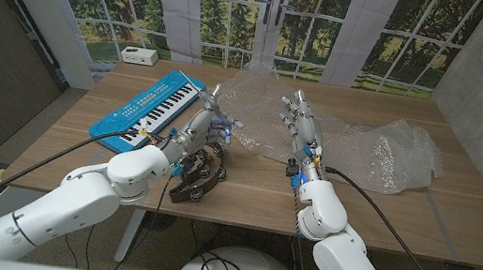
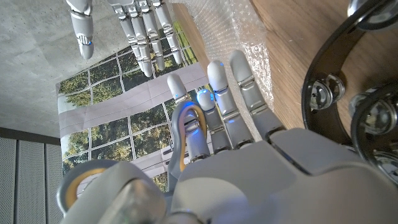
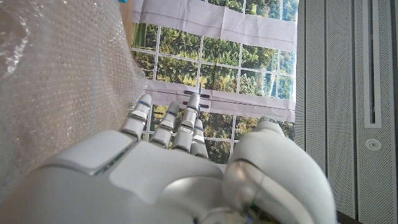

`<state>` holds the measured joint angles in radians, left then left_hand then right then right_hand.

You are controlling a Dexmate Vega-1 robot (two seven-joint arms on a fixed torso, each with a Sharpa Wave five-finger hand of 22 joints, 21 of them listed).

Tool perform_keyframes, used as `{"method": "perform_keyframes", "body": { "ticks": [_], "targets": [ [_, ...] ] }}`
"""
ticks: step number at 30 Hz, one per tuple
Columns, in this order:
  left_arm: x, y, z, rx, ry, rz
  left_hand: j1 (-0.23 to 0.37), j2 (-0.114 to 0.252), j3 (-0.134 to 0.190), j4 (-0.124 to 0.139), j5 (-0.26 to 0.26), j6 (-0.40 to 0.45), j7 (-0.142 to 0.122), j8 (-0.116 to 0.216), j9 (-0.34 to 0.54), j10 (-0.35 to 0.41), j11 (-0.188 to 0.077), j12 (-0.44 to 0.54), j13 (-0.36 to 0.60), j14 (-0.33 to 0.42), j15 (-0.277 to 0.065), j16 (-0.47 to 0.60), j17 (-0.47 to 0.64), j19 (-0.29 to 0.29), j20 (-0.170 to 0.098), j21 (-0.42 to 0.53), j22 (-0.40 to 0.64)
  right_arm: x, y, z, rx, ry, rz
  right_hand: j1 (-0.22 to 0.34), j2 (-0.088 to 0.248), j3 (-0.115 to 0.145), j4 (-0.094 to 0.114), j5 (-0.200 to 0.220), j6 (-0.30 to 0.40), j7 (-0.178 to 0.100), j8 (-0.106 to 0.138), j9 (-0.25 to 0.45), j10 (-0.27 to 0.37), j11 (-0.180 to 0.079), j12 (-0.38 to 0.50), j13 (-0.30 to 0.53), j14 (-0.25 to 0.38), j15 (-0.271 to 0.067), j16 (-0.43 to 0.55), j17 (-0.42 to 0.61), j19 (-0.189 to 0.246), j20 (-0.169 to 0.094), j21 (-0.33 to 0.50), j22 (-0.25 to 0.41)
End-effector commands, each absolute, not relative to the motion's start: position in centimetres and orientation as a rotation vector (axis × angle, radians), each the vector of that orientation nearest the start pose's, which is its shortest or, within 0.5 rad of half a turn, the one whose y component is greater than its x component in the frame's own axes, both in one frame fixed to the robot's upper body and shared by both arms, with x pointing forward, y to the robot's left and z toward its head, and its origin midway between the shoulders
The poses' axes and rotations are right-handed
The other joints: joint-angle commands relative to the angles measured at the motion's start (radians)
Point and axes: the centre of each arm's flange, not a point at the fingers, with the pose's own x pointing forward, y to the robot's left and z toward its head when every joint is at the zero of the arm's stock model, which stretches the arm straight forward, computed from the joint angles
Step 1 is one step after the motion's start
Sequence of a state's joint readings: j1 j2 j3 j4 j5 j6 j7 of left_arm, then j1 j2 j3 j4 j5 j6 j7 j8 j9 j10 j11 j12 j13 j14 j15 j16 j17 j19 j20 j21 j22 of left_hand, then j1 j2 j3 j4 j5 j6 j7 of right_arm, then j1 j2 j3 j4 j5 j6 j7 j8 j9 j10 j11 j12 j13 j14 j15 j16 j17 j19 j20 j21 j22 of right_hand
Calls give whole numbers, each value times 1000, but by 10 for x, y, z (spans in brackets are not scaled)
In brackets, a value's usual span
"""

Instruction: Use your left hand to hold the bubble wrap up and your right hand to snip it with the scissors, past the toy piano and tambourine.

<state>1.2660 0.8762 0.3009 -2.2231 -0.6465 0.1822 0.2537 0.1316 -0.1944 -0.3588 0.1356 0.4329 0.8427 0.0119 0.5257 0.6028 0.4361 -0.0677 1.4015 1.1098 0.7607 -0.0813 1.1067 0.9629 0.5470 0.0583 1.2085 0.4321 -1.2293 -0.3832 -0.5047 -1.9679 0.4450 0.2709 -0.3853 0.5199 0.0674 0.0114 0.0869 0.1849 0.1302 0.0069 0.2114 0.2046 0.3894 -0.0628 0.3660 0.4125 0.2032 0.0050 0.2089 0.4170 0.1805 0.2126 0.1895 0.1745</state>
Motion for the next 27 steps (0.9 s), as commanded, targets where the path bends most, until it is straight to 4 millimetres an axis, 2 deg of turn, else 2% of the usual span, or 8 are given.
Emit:
{"method": "perform_keyframes", "body": {
  "ticks": [1, 4, 7, 11, 16, 22, 27],
  "targets": [
    [482, 195, -44, 304, -396, -396, 4, 3, -1, -20, 16, -28, 58, 16, 18, 41, -28, 43, 52, 24, -67, 18, 4, 16, -8, 9, 8, 490, -117, -63, 292, -685, 263, 0, 11, 6, -1, 0, 7, -5, 4, 0, 8, 2, -4, 1, 7, -1, 6, -2, -4, 3, 4, 3],
    [481, 194, -43, 318, -395, -402, 11, 3, 0, -29, 22, -10, 55, 25, 29, 50, -26, 54, 64, 45, -69, 18, -11, 24, -11, 12, 8, 490, -118, -63, 297, -682, 261, -1, 12, 7, -1, 0, 6, -5, 4, 0, 10, 1, -4, 0, 7, 0, 6, -3, -4, 3, 5, 3],
    [480, 193, -43, 326, -393, -405, 18, 3, -1, -37, 27, 20, 51, 41, 41, 75, -39, 84, 93, 58, -77, 24, -10, 39, -21, 20, 11, 490, -118, -63, 298, -680, 262, -1, 13, 7, -2, 0, 6, -6, 4, 0, 10, 2, -6, -1, 7, -2, 6, -4, -4, 3, 5, 3],
    [479, 193, -43, 337, -388, -415, 25, 2, -1, -46, 32, 47, 48, 58, 58, 95, -42, 120, 120, 82, -87, 33, -13, 57, -30, 31, 18, 490, -118, -64, 294, -681, 262, -1, 13, 7, -3, -1, 4, -7, 3, 0, 11, 0, -9, -3, 7, -3, 7, -7, -4, 2, 5, 3],
    [479, 194, -45, 350, -368, -431, 29, 1, -2, -54, 37, 45, 46, 66, 78, 95, -51, 145, 127, 103, -108, 39, -16, 104, -58, 48, 21, 492, -117, -62, 282, -687, 251, 0, 13, 8, -5, -1, 5, -6, 4, 0, 12, 0, -11, -4, 9, -1, 7, -9, -4, 2, 5, 3],
    [478, 195, -42, 362, -362, -457, 32, 1, -3, -60, 40, 56, 47, 77, 94, 105, -55, 162, 129, 117, -105, 45, -14, 104, -58, 52, 28, 492, -118, -64, 276, -685, 227, 1, 12, 8, -8, -1, 6, -6, 4, -1, 16, 2, -14, -6, 1, 0, 5, -12, -4, 2, 5, 3],
    [479, 195, -43, 345, -351, -476, 33, 2, -2, -64, 43, 65, 46, 86, 105, 117, -58, 171, 129, 124, -115, 55, -2, 114, -65, 59, 32, 493, -119, -64, 270, -683, 215, 0, 12, 8, -10, -2, 6, -6, 5, -1, 20, 2, -15, -8, -6, -1, 4, -14, -3, 2, 5, 3]
  ]
}}
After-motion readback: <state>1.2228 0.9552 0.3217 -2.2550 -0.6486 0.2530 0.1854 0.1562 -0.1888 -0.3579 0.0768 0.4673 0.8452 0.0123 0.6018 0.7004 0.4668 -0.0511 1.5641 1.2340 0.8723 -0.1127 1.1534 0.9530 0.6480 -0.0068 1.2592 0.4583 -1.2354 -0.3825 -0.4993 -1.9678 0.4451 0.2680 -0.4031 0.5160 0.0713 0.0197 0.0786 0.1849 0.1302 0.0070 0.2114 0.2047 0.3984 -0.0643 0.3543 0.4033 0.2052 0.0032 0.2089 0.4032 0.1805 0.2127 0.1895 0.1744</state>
